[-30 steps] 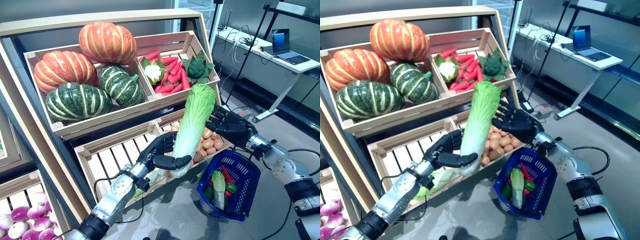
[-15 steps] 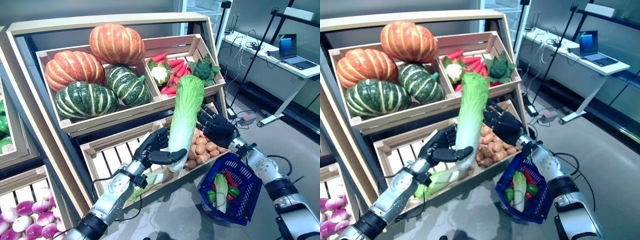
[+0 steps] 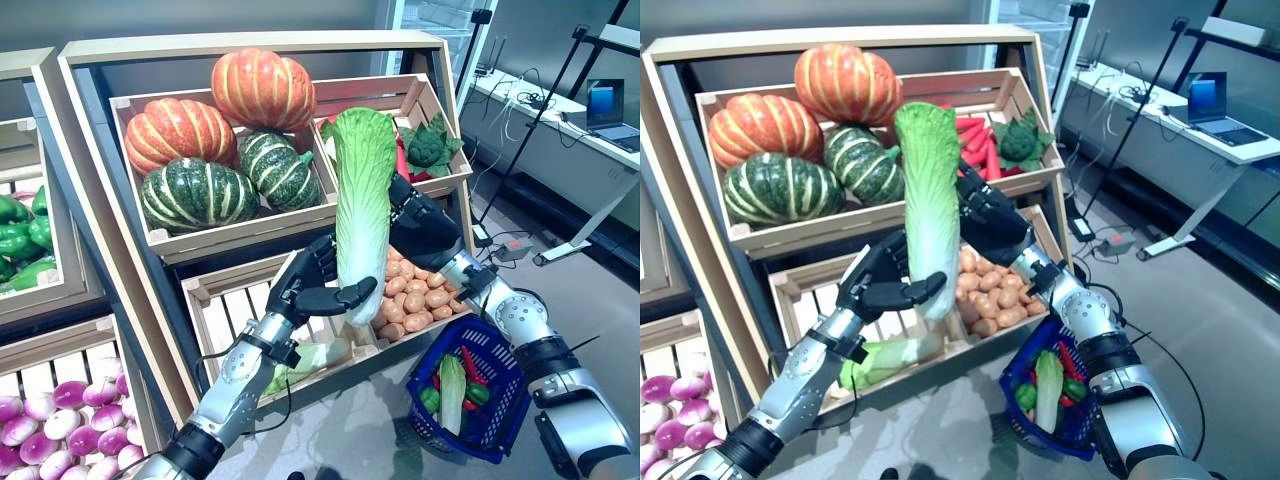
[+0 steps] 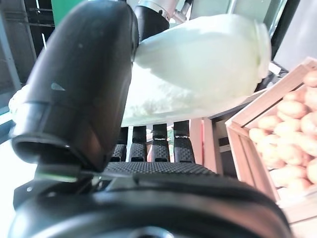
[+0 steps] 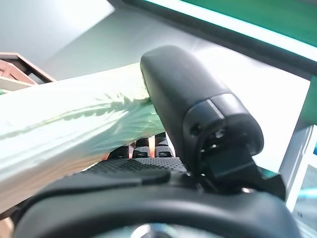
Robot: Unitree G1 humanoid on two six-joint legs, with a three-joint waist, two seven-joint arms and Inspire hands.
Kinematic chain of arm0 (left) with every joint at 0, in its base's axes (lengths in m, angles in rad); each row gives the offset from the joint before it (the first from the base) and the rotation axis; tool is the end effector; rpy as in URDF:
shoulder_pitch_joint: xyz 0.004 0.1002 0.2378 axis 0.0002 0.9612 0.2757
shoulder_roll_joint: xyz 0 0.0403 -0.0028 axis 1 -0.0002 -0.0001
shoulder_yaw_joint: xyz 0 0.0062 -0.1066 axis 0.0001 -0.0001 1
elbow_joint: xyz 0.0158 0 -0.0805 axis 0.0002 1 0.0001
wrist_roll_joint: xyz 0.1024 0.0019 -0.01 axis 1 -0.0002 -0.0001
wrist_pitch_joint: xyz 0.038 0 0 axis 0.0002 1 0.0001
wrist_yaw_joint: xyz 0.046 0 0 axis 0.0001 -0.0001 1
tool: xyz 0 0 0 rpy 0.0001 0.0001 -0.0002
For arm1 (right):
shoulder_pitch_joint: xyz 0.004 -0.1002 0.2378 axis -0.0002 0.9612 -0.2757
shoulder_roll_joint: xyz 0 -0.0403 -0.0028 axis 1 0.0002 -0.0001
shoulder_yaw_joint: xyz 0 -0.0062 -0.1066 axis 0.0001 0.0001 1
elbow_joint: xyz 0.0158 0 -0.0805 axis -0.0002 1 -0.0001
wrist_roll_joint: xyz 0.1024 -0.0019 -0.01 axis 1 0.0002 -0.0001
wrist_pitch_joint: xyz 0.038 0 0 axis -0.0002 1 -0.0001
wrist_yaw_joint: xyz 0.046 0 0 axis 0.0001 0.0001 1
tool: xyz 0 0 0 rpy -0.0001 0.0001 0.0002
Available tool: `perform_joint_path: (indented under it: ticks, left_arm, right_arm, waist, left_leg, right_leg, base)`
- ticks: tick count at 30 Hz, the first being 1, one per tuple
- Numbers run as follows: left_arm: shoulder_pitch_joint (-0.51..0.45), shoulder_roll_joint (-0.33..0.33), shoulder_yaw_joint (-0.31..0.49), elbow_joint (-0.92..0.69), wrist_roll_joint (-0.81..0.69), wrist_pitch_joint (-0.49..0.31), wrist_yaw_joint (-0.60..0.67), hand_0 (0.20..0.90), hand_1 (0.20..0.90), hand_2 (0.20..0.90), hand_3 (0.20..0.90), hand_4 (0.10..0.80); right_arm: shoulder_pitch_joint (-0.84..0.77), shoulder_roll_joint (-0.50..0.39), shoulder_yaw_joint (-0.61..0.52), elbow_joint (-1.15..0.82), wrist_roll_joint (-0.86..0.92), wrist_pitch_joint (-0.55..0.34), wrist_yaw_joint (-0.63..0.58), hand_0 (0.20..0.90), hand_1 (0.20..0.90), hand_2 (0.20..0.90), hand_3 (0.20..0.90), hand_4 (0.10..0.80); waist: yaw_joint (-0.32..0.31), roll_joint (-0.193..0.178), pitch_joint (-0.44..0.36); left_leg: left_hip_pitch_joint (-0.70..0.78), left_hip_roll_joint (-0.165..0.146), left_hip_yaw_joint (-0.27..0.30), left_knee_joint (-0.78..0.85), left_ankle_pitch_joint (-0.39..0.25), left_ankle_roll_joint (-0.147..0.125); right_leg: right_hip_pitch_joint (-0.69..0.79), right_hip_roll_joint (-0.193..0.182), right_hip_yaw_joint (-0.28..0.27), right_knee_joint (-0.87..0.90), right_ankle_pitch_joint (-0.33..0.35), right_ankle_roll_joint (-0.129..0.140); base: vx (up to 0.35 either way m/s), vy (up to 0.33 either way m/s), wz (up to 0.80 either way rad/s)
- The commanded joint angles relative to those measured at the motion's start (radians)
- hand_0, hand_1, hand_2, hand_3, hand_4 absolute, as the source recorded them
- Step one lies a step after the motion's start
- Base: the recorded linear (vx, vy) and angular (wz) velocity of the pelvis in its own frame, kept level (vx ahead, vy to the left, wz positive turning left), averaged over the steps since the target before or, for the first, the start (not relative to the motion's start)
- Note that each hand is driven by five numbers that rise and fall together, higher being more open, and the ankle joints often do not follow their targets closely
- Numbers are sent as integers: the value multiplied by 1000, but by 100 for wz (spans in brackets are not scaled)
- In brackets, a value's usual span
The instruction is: Put vegetables into the basket
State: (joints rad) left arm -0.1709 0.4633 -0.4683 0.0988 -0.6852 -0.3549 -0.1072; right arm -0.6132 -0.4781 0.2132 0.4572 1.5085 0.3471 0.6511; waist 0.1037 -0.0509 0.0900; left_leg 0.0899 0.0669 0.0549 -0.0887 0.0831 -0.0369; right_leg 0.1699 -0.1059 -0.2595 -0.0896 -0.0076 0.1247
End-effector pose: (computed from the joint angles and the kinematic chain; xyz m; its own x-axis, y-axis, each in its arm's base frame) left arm 0.2226 0.1566 0.0541 0.8746 -0.4301 0.2240 0.4688 0.8679 -0.1640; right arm 0.3120 -0.1874 0.1128 0.6358 0.6621 0.3967 -0.6684 0.2153 0.7119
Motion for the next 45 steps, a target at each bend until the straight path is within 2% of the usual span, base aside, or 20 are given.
perform_joint_path:
  ticks: [1, 6, 10, 14, 16, 21, 25, 30, 34, 39, 40, 41, 42, 45]
  left_arm:
    - [-122, -25, -156, -33, 27, -10, -97, 300, 300, 300, 300, 400]
    - [-117, -29, -164, -30, 13, 4, -111, 300, 300, 300, 300, 400]
    - [-112, -26, -162, -37, 12, 12, -123, 300, 300, 300, 300, 400]
    - [-112, -21, -153, -42, 12, 24, -127, 300, 300, 300, 300, 400]
    - [-107, -15, -144, -46, 14, 29, -126, 300, 300, 300, 300, 400]
    - [-91, 2, -138, -41, 17, 16, -127, 300, 300, 300, 300, 400]
    - [-83, 7, -138, -37, 20, 10, -133, 300, 300, 300, 300, 400]
    - [-75, 12, -128, -34, 22, 6, -136, 300, 300, 300, 300, 400]
    - [-70, 21, -119, -37, 18, 7, -136, 300, 300, 300, 300, 400]
    - [-68, 24, -118, -26, 10, 0, -147, 300, 300, 300, 300, 400]
    - [-68, 23, -119, -24, 11, -3, -149, 300, 300, 300, 300, 400]
    - [-69, 20, -118, -22, 12, -1, -150, 300, 300, 300, 300, 400]
    - [-69, 18, -117, -22, 13, 1, -150, 300, 300, 300, 300, 400]
    - [-67, 17, -113, -20, 11, 0, -151, 300, 300, 300, 300, 400]
  right_arm:
    - [-255, 37, -42, -151, 190, -90, 197, 900, 900, 900, 900, 800]
    - [-264, 28, -56, -167, 217, -105, 214, 900, 900, 900, 900, 800]
    - [-252, 20, -46, -150, 172, -70, 249, 900, 900, 900, 900, 800]
    - [-234, -7, -16, -114, 0, 3, 288, 900, 900, 900, 900, 800]
    - [-219, -49, 19, -73, -119, 34, 352, 900, 900, 900, 900, 800]
    - [-202, -138, 106, -4, -269, 52, 552, 900, 900, 900, 900, 800]
    - [-208, -145, 158, 2, -322, 56, 598, 900, 900, 900, 900, 800]
    - [-198, -153, 225, 15, -474, 47, 662, 900, 900, 900, 900, 800]
    - [-195, -185, 274, 22, -539, 26, 670, 900, 900, 900, 900, 800]
    - [-211, -183, 272, 46, -475, 18, 604, 900, 900, 900, 900, 800]
    - [-213, -181, 270, 45, -454, 18, 578, 733, 733, 733, 733, 689]
    - [-217, -172, 260, 50, -437, 21, 544, 404, 404, 404, 404, 469]
    - [-220, -166, 251, 54, -426, 23, 522, 300, 300, 300, 300, 400]
    - [-217, -155, 229, 56, -403, 16, 481, 300, 300, 300, 300, 400]
  waist:
    - [14, -2, -95]
    - [20, -7, -97]
    - [21, -8, -96]
    - [18, -12, -96]
    - [14, -15, -95]
    - [7, -25, -92]
    - [9, -29, -91]
    - [9, -33, -91]
    - [8, -36, -89]
    - [11, -36, -86]
    - [11, -36, -84]
    - [11, -35, -83]
    - [11, -34, -83]
    - [10, -31, -82]
  left_leg:
    - [27, 3, -5, 1, -100, 12]
    - [24, 2, -12, 1, -99, 13]
    - [20, 1, -14, 1, -96, 14]
    - [17, 3, -14, 1, -92, 13]
    - [15, 4, -12, 1, -90, 12]
    - [12, 8, -8, 1, -86, 10]
    - [14, 8, -10, 1, -84, 9]
    - [12, 9, -12, 1, -78, 8]
    - [8, 10, -12, 1, -72, 7]
    - [8, 11, -13, 1, -70, 6]
    - [9, 11, -13, 1, -70, 6]
    - [10, 11, -13, 1, -71, 5]
    - [11, 11, -12, 1, -71, 5]
    - [14, 11, -10, 1, -73, 6]
  right_leg:
    - [0, -8, -32, 2, 12, -63]
    - [-1, -8, -32, 2, 13, -64]
    - [-5, -8, -32, 2, 16, -64]
    - [-8, -8, -29, 2, 19, -64]
    - [-11, -8, -28, 2, 21, -63]
    - [-16, -7, -26, 2, 25, -63]
    - [-14, -7, -28, 2, 25, -64]
    - [-14, -6, -30, 2, 27, -65]
    - [-17, -6, -30, 2, 31, -65]
    - [-17, -5, -30, 2, 31, -66]
    - [-16, -5, -30, 2, 31, -66]
    - [-15, -5, -31, 2, 31, -66]
    - [-15, -5, -31, 2, 30, -66]
    - [-12, -5, -30, 2, 30, -66]
  base:
    - [0, 0, 0]
    - [0, 0, 0]
    - [0, 0, 0]
    - [0, 0, 0]
    - [0, 0, 0]
    - [0, 0, 0]
    - [0, 0, 0]
    - [0, 0, 0]
    - [0, 0, 0]
    - [0, 0, 0]
    - [0, 0, 0]
    - [0, 0, 0]
    - [0, 0, 0]
    - [0, 0, 0]
